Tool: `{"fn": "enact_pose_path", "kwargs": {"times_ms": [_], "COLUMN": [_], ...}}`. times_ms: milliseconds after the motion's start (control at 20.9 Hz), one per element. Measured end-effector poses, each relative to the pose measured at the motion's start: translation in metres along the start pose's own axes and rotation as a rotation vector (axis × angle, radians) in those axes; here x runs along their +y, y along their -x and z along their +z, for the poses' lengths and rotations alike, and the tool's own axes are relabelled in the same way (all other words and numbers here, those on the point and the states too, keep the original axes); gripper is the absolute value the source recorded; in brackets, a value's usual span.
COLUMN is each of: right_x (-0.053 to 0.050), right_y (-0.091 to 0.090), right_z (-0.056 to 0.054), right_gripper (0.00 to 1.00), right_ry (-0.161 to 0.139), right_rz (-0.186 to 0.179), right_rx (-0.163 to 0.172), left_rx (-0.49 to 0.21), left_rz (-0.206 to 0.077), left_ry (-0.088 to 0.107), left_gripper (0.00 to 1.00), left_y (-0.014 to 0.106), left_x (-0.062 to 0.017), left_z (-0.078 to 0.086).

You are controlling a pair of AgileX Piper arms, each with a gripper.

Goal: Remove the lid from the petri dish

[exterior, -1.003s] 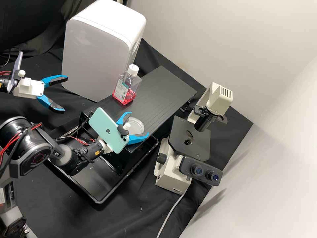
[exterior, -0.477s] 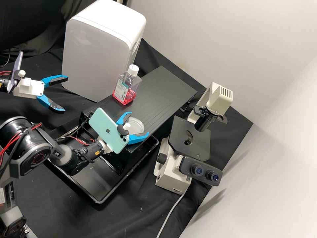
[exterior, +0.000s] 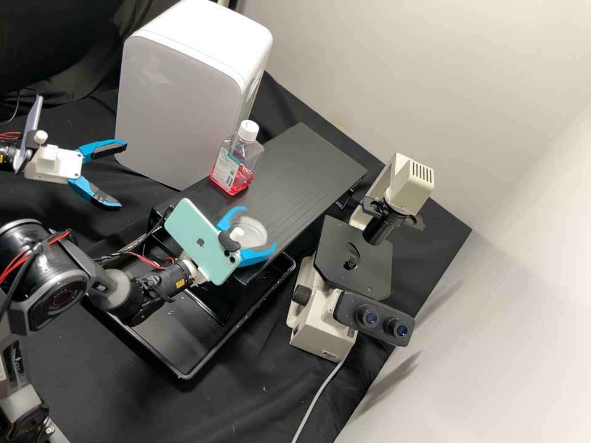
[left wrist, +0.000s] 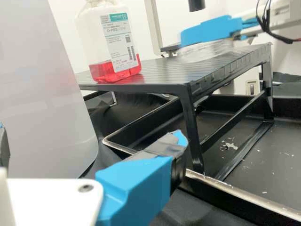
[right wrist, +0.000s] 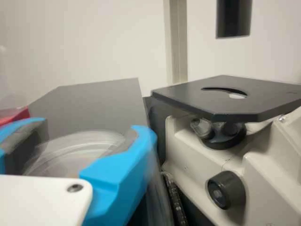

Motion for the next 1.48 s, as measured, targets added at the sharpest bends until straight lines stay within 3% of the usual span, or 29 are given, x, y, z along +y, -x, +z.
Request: {"fn": "enact_pose_path", "kwargs": {"times_ms": [239, 525, 573, 812, 1337, 1480], "right_x": [0.003, -0.001, -0.001, -0.005, -0.005, -0.011], "right_y": [0.002, 0.002, 0.002, 0.003, 0.008, 0.011], "right_z": [-0.006, -0.009, -0.009, -0.014, -0.016, -0.019], "right_gripper": [0.00, 0.00, 1.00, 1.00, 1.00, 1.00], "right_ry": [-0.004, -0.003, -0.003, 0.003, 0.007, 0.041], "right_rz": [0.008, -0.006, -0.006, -0.019, -0.023, -0.044], "right_rx": [0.023, 0.034, 0.034, 0.054, 0.059, 0.073], "left_rx": [0.000, 0.000, 0.000, 0.000, 0.000, 0.000], "left_rz": [0.000, 0.000, 0.000, 0.000, -0.010, -0.010], "left_ry": [0.000, 0.000, 0.000, 0.000, 0.004, 0.004], "left_gripper": [1.00, 1.00, 1.00, 1.00, 1.00, 1.00], "left_y": [0.000, 0.000, 0.000, 0.000, 0.000, 0.000], "left_x": [0.0000, 0.0000, 0.0000, 0.0000, -0.0030, -0.0030], "left_z": [0.000, 0.000, 0.000, 0.000, 0.000, 0.000]}}
